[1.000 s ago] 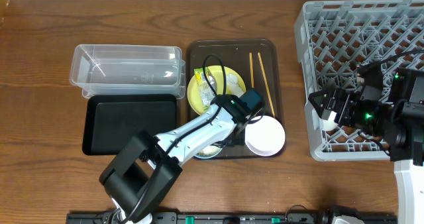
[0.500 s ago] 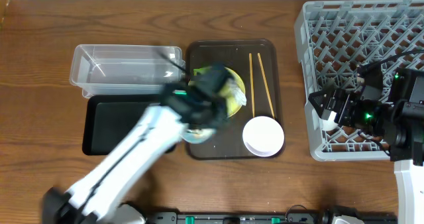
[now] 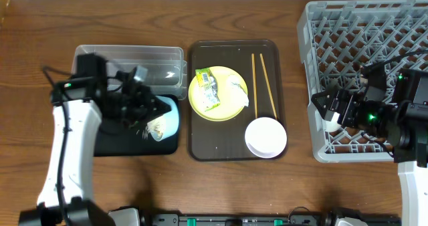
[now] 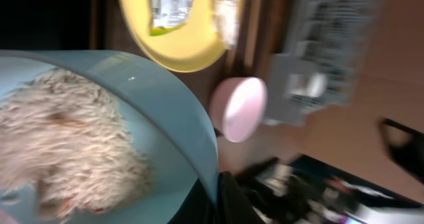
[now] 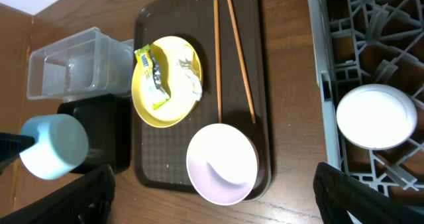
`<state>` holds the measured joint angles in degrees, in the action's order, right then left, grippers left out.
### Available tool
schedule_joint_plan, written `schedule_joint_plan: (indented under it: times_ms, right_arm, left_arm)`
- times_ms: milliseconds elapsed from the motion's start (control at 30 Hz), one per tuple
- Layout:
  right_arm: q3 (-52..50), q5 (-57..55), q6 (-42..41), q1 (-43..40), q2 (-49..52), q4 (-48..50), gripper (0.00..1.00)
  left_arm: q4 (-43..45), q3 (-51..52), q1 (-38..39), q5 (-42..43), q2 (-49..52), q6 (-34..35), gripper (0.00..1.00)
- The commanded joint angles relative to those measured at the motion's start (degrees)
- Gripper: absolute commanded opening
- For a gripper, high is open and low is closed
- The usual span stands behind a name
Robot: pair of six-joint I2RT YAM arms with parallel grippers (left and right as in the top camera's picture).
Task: Sort waste into correct bins and load items into the dishwasher rack
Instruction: 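Tip the blue bowl over the black tray to pour out rice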
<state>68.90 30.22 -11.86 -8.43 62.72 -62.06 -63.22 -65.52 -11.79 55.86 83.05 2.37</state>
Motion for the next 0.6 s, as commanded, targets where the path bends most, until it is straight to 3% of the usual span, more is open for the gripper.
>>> schedule_joint_plan:
  times_ms: [0,200,567]
  right_arm:
    - [1.05,0.87,0.76,0.57,-0.2,-0.07,0.93]
    - [1.05,0.85,0.76,0.57,-0.2,-0.07,0.93]
    - [1.05,0.87,0.76,0.57,-0.2,-0.09,0.93]
  left_arm:
    - [-0.39,2.84,-6.19,17.73,1.49,-13.64,0.06]
    - [-0.35,6.6,-13.6,26.1,5.16,-22.01,0.06]
    - [-2.95,7.34,-14.93,30.51,12.02,-24.87,0.06]
